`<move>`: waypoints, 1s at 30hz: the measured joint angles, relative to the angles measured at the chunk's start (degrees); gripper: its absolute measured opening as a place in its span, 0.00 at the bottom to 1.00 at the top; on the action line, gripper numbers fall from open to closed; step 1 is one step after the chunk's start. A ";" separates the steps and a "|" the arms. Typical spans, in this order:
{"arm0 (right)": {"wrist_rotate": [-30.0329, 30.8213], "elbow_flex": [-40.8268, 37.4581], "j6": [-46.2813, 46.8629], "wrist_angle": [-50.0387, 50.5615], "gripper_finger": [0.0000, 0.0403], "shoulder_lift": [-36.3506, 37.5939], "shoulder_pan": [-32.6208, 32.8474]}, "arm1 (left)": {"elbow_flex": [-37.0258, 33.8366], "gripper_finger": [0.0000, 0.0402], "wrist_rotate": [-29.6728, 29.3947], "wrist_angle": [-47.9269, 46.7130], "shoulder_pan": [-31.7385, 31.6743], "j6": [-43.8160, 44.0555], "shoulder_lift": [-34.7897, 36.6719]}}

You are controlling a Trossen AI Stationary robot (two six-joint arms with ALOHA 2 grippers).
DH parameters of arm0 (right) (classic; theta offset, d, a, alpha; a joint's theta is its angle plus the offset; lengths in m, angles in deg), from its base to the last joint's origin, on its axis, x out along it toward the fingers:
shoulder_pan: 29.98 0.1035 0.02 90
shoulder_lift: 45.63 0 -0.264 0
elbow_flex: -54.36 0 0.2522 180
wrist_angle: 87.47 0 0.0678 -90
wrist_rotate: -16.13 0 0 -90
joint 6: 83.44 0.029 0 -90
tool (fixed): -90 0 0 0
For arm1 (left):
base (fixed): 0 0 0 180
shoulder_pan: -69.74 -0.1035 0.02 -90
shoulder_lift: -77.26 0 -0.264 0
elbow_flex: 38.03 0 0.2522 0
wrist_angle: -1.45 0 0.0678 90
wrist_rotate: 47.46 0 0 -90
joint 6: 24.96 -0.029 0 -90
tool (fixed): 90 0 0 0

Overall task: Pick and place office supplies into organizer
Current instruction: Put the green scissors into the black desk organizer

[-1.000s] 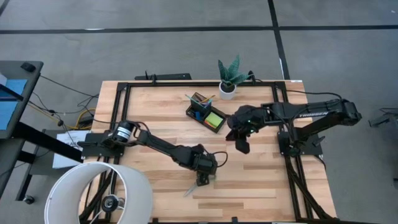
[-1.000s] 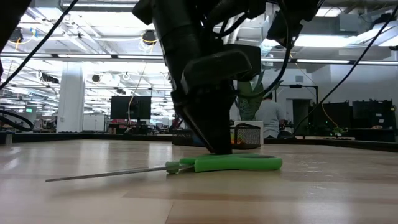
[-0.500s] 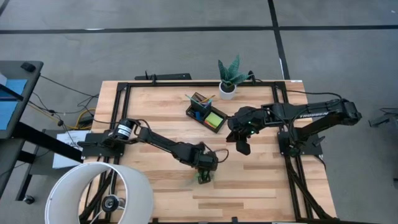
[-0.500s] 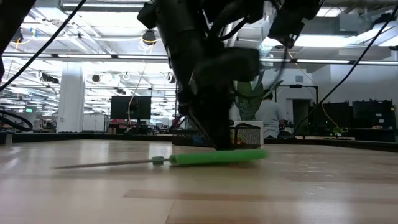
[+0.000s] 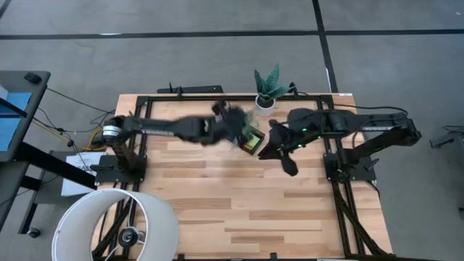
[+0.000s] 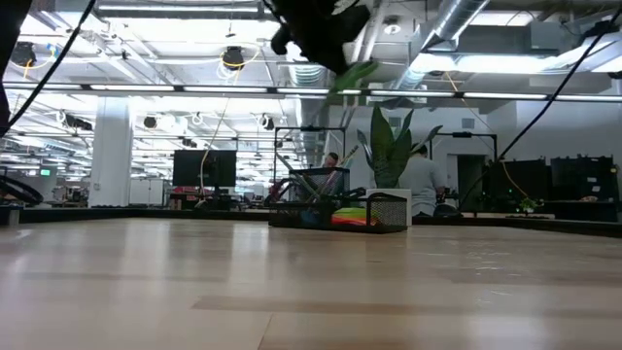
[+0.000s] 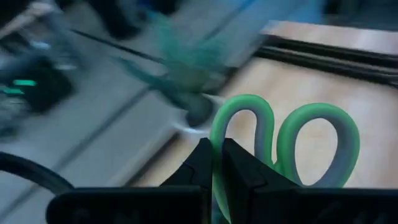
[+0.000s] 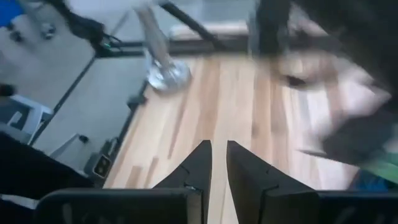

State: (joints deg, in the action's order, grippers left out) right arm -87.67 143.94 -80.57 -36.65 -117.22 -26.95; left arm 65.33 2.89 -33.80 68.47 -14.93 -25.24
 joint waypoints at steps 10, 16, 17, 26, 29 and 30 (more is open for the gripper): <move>0.15 5.52 -8.67 0.57 0.11 0.97 0.00 | -0.09 0.01 19.05 22.67 -16.70 -12.31 0.42; 0.19 5.52 -7.89 2.05 0.11 1.08 -0.38 | -3.33 0.01 22.05 25.87 -20.57 -18.38 0.52; 0.17 5.52 -7.91 1.82 0.11 1.07 -0.78 | -4.99 0.01 22.66 27.40 -21.19 -18.52 0.59; 0.13 5.55 -7.86 1.55 0.11 1.15 -3.63 | -26.09 0.01 24.66 61.31 -24.73 -21.04 0.46; 0.21 5.55 -7.84 1.51 0.11 1.15 -4.47 | -30.16 0.01 27.62 68.73 -26.18 -17.84 0.69; 0.21 5.55 -7.84 1.51 0.11 1.15 -4.84 | -31.18 0.01 28.17 68.59 -26.50 -16.25 0.67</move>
State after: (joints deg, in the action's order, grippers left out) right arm -87.46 149.49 -88.41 -35.14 -116.06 -31.79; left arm 34.15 31.06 34.79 41.98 -31.18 -24.58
